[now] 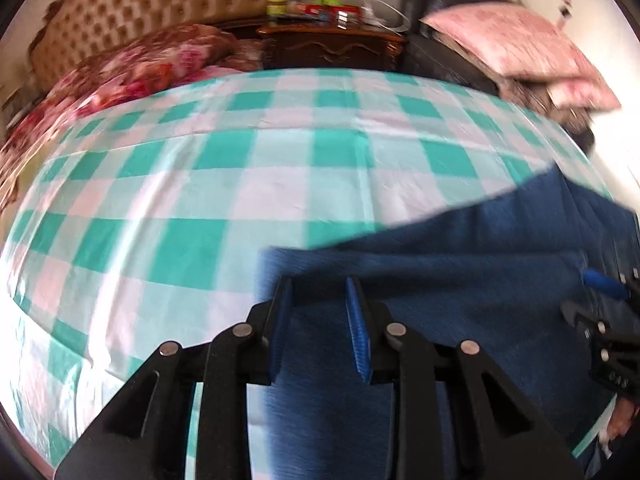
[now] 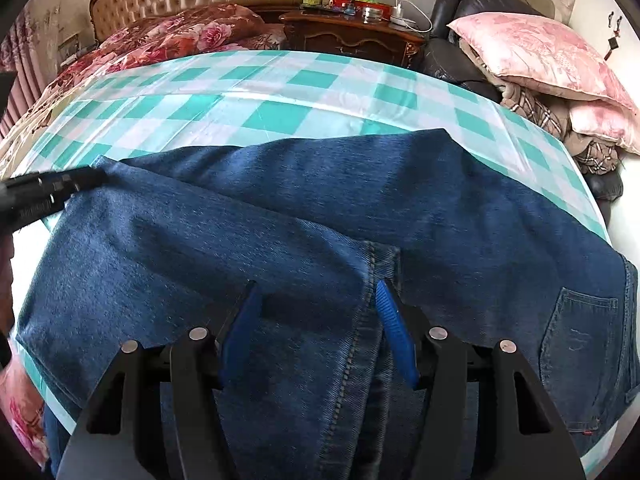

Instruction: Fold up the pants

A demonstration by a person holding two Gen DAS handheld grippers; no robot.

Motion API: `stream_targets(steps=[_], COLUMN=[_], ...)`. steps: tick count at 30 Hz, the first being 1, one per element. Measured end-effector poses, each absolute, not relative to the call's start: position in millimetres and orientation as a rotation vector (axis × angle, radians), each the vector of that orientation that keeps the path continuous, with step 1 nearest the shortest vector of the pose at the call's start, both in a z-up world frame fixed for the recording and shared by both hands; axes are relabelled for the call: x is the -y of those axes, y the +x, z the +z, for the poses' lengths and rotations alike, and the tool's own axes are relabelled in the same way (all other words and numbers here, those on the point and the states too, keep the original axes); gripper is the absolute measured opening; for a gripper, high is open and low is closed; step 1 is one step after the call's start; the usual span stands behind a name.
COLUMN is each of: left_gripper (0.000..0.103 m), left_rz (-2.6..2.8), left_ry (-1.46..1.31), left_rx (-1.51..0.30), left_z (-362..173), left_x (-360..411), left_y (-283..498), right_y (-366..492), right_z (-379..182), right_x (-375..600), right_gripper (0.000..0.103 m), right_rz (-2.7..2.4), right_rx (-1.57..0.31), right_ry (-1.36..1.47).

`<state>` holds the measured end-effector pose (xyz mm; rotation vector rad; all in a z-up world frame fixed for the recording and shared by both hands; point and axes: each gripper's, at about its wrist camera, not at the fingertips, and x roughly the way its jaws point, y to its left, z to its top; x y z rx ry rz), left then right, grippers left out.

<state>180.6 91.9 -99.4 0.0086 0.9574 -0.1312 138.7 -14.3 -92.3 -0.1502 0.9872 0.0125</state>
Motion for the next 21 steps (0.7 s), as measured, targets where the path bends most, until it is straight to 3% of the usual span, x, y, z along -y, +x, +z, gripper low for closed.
stream_targets(steps=[2,6,13,21], left_gripper=[0.030,0.030,0.030,0.030], left_rz=[-0.028,0.029,-0.162,-0.180], left_ry=[-0.013,-0.143,-0.048,0.039], left_rx=[-0.950,-0.920,-0.877,-0.941], left_z=[-95.6,-85.8,-75.3,-107.4], left_x=[-112.1,-150.7,-90.5,-62.5], left_y=[179.3,153.7,89.0,62.9], right_y=[139.5,137.5,138.8,152.4], right_z=[-91.8,-87.0,-61.6,-93.2], right_x=[25.6,49.6,-2.4,-48.3], right_gripper=[0.064,0.064,0.063,0.062], right_rz=[-0.052,-0.124,0.053,0.117], right_rx=[-0.997,-1.006,-0.910,-0.989], right_ry=[-0.150,-0.096,-0.112,-0.207])
